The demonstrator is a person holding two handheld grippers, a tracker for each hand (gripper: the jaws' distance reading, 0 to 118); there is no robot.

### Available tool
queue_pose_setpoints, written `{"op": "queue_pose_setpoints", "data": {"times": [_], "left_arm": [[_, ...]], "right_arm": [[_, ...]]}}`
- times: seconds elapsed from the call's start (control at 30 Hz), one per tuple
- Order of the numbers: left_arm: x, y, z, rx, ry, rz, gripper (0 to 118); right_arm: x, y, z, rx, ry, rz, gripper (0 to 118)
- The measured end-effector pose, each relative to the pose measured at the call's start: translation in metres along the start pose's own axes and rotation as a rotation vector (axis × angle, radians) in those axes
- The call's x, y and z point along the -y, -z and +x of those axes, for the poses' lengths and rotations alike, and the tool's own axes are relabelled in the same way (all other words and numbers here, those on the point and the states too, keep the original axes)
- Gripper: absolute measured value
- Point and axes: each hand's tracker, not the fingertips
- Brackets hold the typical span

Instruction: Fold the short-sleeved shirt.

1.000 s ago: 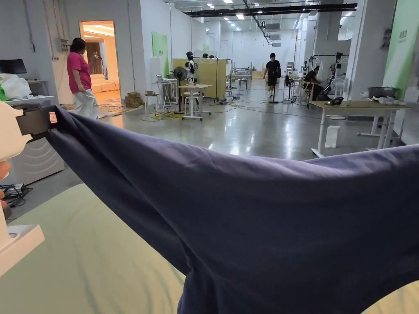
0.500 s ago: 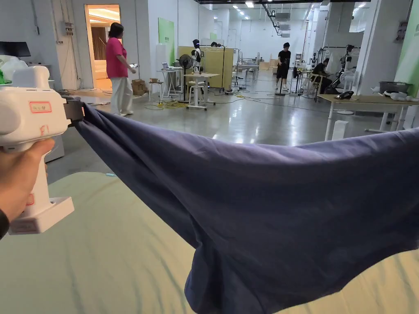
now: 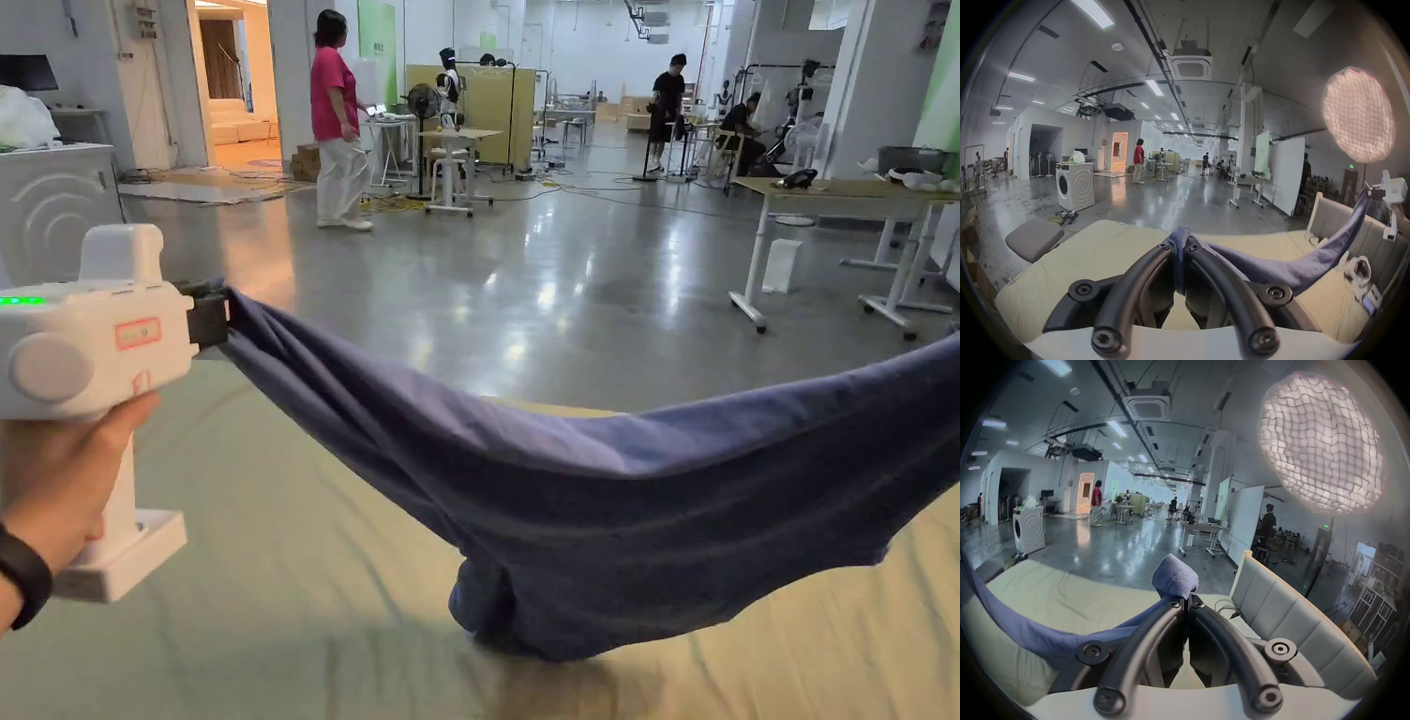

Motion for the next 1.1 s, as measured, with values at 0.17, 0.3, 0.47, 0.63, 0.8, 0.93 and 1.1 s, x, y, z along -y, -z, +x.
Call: {"op": "queue_pose_setpoints", "data": {"times": [0.17, 0.3, 0.47, 0.63, 0.8, 0.93, 1.1], "left_arm": [[0.097, -0.031, -0.009, 0.030, -0.033, -0.138, 7], [0.171, -0.053, -0.016, 0.036, -0.079, -0.229, 7], [0.253, -0.075, -0.033, 0.018, -0.192, -0.329, 7], [0.303, -0.105, -0.051, -0.013, -0.313, -0.377, 7], [0.315, -0.163, -0.073, -0.017, -0.427, -0.309, 7], [0.320, -0.199, -0.076, -0.016, -0.443, -0.319, 7], [0.331, -0.230, -0.085, -0.035, -0.477, -0.318, 7]], "right_arm": [[0.132, -0.007, 0.005, -0.080, 0.058, -0.093, 1], [0.204, -0.055, -0.009, -0.127, 0.118, -0.162, 1], [0.293, -0.076, -0.012, -0.124, 0.135, -0.258, 1], [0.352, -0.125, -0.027, -0.109, 0.209, -0.337, 1], [0.391, -0.180, 0.000, -0.057, 0.334, -0.360, 1], [0.414, -0.215, 0.029, -0.022, 0.351, -0.379, 1], [0.438, -0.243, 0.055, 0.014, 0.372, -0.405, 1]]}}
